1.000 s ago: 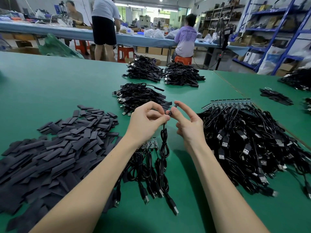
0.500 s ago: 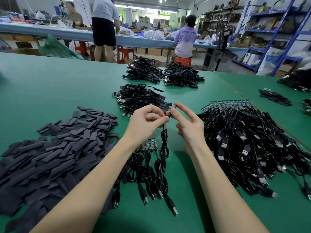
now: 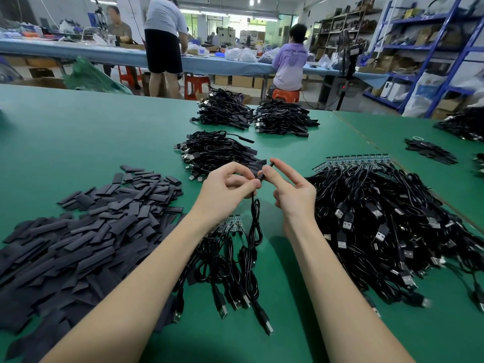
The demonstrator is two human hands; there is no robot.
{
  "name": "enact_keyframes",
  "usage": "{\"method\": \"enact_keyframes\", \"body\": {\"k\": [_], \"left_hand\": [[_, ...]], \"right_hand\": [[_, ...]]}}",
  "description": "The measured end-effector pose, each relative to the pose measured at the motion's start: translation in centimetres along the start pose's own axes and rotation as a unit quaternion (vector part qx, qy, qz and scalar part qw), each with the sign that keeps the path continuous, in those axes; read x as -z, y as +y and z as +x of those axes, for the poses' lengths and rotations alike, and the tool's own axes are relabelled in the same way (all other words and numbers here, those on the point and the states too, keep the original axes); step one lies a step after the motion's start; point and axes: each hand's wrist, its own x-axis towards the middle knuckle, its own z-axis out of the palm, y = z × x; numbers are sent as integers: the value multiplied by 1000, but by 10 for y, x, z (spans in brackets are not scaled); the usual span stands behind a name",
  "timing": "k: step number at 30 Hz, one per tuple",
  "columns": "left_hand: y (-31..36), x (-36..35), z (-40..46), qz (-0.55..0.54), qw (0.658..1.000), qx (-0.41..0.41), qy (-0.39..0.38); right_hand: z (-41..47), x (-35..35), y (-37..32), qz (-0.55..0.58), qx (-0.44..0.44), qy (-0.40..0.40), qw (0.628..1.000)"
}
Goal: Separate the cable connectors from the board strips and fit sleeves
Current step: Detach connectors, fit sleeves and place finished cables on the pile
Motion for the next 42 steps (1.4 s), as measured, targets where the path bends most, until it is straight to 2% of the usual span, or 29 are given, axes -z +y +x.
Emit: {"method": "enact_keyframes", "body": {"k": [3,7,11,15,17,20,22,26,28,34,38,40,42], "left_hand": [[1,-4,-1,19,997,49,-52],[3,-10,0,33,998,39,-40],[2,-14,1,81,992,63,-77],[6,-16,13,144,988,30,-54],[14,-7,29,188,982,-22,-26],[23,17,58,330,936,-115,35],[17,30,73,431,890,-143,33],[-14,48,88,624,774,-102,-31],[-25,52,89,650,754,-85,-37],[-24,48,76,618,783,-75,-6],[-19,45,46,523,847,-83,48],[-14,43,33,465,883,-57,23],[-11,40,26,440,896,-11,-59]], "right_hand": [[5,1,-3,9,0,42,999],[7,3,-8,21,-19,81,996],[10,2,-13,66,-30,84,994],[12,2,-17,76,-23,83,993],[13,6,-16,64,-35,83,994],[13,10,-15,44,-61,66,995],[11,9,-13,34,-79,47,995],[9,8,-8,-5,-114,17,993],[9,9,-8,-22,-120,-4,993],[7,10,-7,-117,-109,-65,985],[4,8,-4,-226,-83,-124,963],[4,7,0,-295,-56,-145,943],[6,6,6,-401,-24,-160,902]]}}
